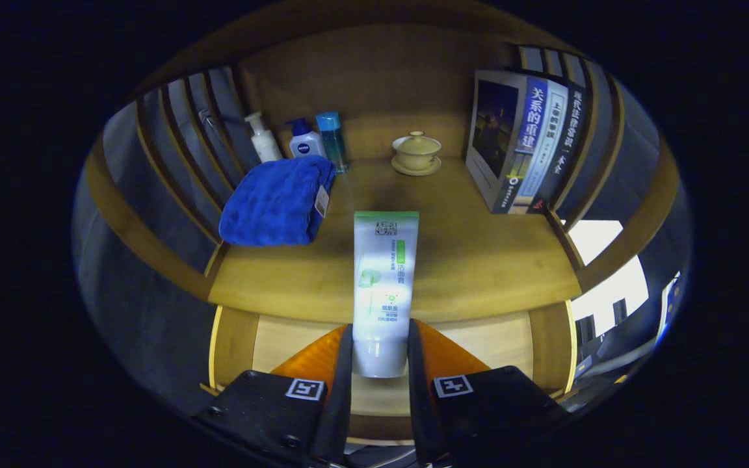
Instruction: Pull open the drawer, take out the items inside it, and place them on the countertop above the cabinet.
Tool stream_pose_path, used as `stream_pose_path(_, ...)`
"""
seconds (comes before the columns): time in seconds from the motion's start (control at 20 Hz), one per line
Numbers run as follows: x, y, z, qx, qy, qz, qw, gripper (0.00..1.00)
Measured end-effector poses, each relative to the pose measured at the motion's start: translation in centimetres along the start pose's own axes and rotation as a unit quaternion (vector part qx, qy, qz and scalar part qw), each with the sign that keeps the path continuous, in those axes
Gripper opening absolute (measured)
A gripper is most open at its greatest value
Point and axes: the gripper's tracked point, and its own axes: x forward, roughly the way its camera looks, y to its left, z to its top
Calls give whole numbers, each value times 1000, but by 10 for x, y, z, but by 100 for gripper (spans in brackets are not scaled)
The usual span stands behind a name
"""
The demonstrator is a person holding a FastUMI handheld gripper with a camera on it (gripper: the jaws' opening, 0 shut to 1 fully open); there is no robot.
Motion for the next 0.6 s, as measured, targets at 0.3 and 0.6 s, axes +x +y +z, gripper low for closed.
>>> stream_pose_path(0.3,38,8,23,10,0,-4,1000,49)
stream_pose_path(0.6,36,0,34,1,-39,-12,999,72)
